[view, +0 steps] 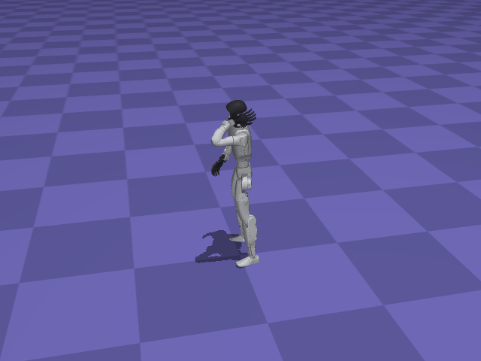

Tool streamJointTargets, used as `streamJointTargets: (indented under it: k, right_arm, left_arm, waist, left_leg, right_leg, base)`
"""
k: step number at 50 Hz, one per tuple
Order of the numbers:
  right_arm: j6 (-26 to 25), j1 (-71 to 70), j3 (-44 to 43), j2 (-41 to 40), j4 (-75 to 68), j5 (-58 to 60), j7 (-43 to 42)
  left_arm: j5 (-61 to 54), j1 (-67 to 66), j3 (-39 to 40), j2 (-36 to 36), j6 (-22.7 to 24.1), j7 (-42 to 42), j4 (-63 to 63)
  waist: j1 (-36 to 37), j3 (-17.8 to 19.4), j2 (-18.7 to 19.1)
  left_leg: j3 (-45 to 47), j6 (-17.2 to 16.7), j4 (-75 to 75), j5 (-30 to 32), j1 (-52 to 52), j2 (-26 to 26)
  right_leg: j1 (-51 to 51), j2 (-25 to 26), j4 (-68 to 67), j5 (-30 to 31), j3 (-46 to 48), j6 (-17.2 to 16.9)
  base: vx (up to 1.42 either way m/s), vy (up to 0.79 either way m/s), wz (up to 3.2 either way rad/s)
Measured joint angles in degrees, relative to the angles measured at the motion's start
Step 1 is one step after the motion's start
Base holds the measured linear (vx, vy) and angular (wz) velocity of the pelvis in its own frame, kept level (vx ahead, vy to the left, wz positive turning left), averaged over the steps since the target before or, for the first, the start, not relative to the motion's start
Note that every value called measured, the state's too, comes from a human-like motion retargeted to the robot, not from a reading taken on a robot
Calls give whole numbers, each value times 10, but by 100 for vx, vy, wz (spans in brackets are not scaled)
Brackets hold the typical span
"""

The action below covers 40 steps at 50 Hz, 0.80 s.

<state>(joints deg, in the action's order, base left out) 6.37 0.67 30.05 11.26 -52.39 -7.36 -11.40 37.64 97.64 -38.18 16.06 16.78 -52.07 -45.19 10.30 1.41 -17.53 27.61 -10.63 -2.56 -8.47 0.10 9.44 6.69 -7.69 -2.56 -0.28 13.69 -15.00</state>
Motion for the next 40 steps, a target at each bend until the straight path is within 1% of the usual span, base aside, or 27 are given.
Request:
streamJointTargets:
  k: [7,13,16,20,25,28,30,33,40]
  right_arm:
    - [8,-24,-28,3,33,0,-12]
    - [4,-34,-50,10,45,-14,-17]
    - [-1,-38,-57,12,37,-23,-15]
    - [-6,-42,-61,11,20,-32,-15]
    - [1,-28,-47,18,16,-38,-20]
    - [5,-15,-31,26,19,-35,-17]
    - [3,-10,-20,31,16,-30,-14]
    - [-3,-7,-9,32,-4,-22,-14]
    - [-15,-6,-2,11,-58,-35,-33]
  left_arm:
    - [-45,-80,30,-29,36,27,0]
    - [-90,-78,27,-23,46,50,-7]
    - [-105,-53,18,2,43,59,-13]
    - [-103,-8,-4,58,33,55,-17]
    - [-64,55,-54,135,14,16,-18]
    - [-41,79,-78,153,2,-5,-18]
    - [-33,82,-85,151,-3,-13,-17]
    - [-35,62,-77,130,-4,-15,-14]
    - [-76,-32,-22,34,25,21,-14]
  waist:
    - [9,5,-1]
    - [11,-4,12]
    - [8,-13,21]
    - [4,-23,32]
    - [3,-27,39]
    - [7,-24,39]
    - [9,-20,39]
    - [11,-14,40]
    - [12,-1,42]
  left_leg:
    - [-3,3,3,-7,5,-9]
    - [-12,7,5,-11,6,-18]
    - [-17,8,5,-11,6,-23]
    - [-21,8,4,-9,5,-31]
    - [-22,5,4,-6,3,-40]
    - [-22,2,6,-6,2,-44]
    - [-23,0,7,-7,1,-44]
    - [-26,-1,7,-7,-1,-44]
    - [-34,-2,1,-7,-2,-45]
  right_leg:
    - [-9,-11,2,-1,2,0]
    - [-15,-22,-1,-4,10,0]
    - [-17,-28,-4,-7,14,0]
    - [-18,-37,-6,-10,17,0]
    - [-18,-47,-5,-10,17,0]
    - [-18,-51,-3,-10,18,0]
    - [-18,-52,-3,-10,18,2]
    - [-18,-53,-4,-10,21,4]
    - [-17,-54,-8,-13,28,14]
  base:
    - [2,6,4]
    - [0,0,0]
    - [0,0,0]
    - [0,0,0]
    - [0,0,0]
    - [0,0,0]
    - [0,0,0]
    - [0,0,0]
    - [0,0,0]
